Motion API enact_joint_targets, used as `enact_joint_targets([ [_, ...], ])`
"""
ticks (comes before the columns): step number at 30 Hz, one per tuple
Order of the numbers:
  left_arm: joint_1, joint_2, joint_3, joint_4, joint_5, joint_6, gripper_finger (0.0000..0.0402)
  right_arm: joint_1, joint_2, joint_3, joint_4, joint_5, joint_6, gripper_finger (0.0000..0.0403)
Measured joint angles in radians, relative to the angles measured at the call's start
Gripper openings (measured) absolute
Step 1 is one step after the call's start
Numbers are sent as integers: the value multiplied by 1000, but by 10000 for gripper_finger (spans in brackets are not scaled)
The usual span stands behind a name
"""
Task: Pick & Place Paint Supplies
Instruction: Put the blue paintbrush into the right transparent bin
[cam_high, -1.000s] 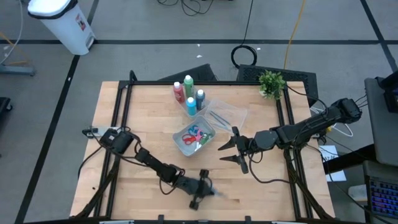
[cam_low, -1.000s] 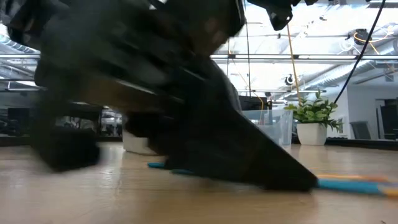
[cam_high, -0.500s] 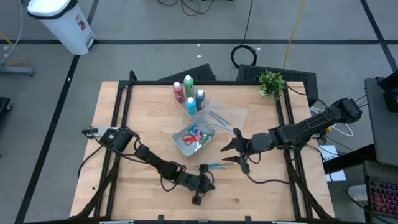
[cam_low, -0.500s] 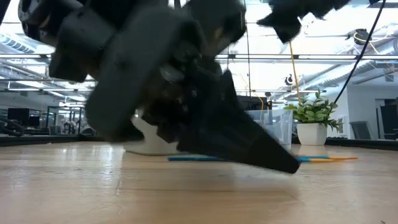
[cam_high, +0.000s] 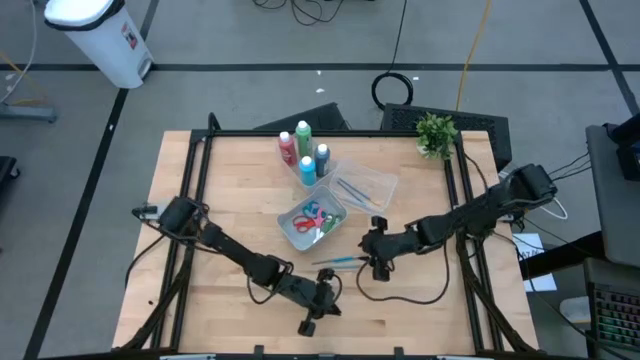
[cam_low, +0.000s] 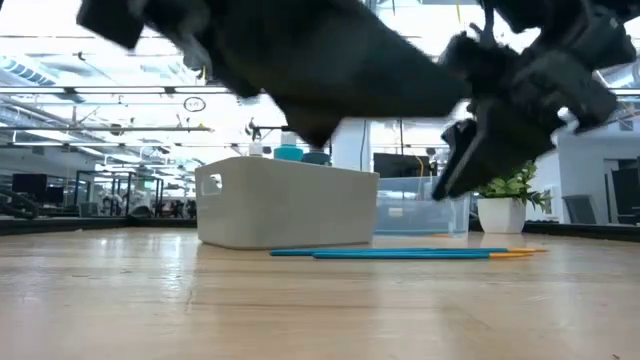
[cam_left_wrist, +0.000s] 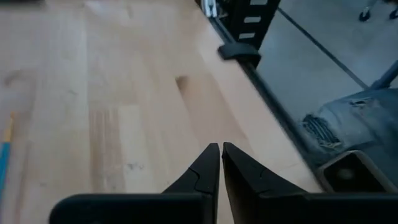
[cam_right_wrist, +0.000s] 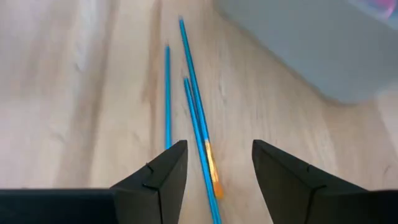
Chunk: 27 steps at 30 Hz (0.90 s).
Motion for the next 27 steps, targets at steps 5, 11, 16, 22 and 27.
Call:
enact_joint_targets([
  [5,-20,-107,0,-118,1,1,26,-6,68,0,-7,0,-6,171],
  [11,-37,-141,1,-183,-1,1,26,-12,109,1,-10,17,4,171],
  [16,-37,-135,1,-214,-1,-4,26,-13,139,1,-17,33,5,171],
  [22,-35,-134,0,-218,-1,-8,26,-11,179,4,-16,33,6,171],
  [27,-35,-133,0,-220,-1,-8,26,-11,183,3,-19,27,6,167],
])
